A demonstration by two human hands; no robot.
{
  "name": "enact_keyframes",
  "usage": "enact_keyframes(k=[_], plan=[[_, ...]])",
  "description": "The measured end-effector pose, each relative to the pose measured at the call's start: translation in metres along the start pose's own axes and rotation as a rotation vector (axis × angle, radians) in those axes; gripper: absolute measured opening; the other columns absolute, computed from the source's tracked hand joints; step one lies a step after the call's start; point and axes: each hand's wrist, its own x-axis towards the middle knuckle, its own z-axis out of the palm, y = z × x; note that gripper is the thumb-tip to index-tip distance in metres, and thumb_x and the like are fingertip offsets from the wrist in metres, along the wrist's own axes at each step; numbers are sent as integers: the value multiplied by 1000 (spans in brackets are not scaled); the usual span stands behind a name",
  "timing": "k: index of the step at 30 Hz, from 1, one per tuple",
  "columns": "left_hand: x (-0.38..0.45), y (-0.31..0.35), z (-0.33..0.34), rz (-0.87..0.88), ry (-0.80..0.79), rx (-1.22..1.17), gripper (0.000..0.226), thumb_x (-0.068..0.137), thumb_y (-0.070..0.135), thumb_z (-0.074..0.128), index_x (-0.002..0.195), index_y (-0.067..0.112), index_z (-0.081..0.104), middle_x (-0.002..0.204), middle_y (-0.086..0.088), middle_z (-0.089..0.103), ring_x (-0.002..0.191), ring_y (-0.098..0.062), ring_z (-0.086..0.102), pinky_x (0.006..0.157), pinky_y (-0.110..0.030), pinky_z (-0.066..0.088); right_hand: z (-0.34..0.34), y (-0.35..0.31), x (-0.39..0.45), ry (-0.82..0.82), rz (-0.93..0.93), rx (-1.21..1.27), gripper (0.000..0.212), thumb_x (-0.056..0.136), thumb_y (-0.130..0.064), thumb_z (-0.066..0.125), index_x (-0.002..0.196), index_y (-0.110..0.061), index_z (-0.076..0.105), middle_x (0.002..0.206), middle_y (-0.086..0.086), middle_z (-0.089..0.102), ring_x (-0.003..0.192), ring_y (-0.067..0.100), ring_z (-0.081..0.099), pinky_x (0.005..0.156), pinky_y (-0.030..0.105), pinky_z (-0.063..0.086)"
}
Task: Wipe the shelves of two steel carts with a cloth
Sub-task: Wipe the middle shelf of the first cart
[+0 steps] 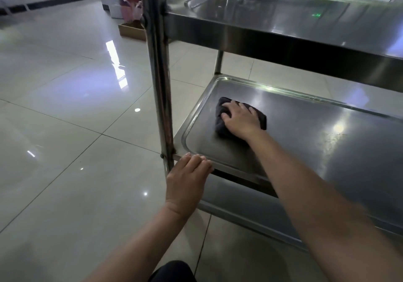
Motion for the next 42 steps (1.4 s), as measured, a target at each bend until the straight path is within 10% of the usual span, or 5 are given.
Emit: enact_keyframes(k=[12,42], plan=[[-8,1,-7,-31,-23,177,20,82,12,74,98,21,67,99,-4,60,92,-28,58,97,-43,44,10,-33,-58,-238,-480,65,39,110,-42,48,147,-48,53,171,-16,23,159,7,11,128,41,0],[-5,21,-52,-136,-437,232,53,86,31,55,138,34,50,137,6,55,130,-17,51,109,-42,34,5,-54,-38,-176,-227,-29,45,110,-35,33,151,-47,45,170,-4,25,157,21,17,128,51,3]])
